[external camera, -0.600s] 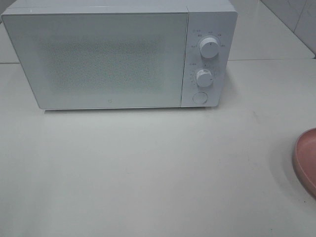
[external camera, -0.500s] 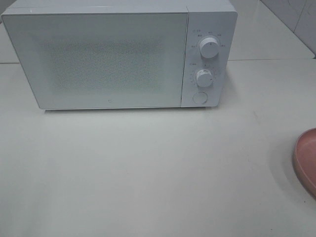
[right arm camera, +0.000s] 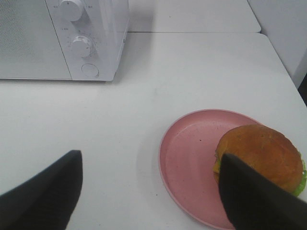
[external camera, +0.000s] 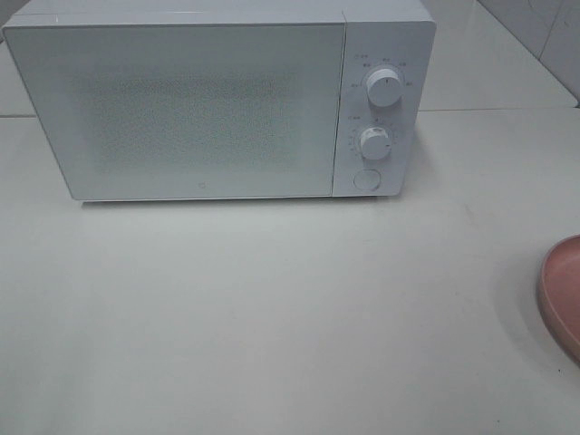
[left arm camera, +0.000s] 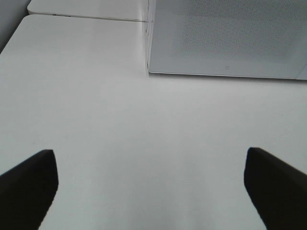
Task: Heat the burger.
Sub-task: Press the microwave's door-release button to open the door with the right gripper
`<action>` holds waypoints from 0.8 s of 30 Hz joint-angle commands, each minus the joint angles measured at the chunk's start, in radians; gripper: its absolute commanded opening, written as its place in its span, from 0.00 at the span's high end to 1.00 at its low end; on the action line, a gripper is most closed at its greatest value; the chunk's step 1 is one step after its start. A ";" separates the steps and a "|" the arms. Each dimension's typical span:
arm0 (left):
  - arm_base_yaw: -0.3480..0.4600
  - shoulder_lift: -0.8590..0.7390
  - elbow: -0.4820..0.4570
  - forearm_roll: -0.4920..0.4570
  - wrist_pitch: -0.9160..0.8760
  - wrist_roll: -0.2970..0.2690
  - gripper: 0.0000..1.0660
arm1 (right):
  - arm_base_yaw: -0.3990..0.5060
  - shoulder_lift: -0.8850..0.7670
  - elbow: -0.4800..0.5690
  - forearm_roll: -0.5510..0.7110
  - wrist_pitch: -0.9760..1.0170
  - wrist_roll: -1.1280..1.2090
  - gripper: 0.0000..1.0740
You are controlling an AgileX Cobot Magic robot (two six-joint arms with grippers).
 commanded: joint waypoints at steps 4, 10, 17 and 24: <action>0.001 -0.024 0.004 -0.001 -0.013 0.001 0.08 | -0.001 -0.024 -0.002 0.005 -0.015 0.001 0.31; 0.001 -0.024 0.004 -0.001 -0.013 0.001 0.08 | -0.001 0.000 -0.024 0.006 -0.040 0.001 0.31; 0.001 -0.024 0.004 -0.001 -0.013 0.001 0.08 | -0.001 0.132 -0.028 0.006 -0.145 0.002 0.31; 0.001 -0.024 0.004 -0.001 -0.013 0.001 0.08 | -0.001 0.226 -0.015 0.007 -0.285 0.001 0.31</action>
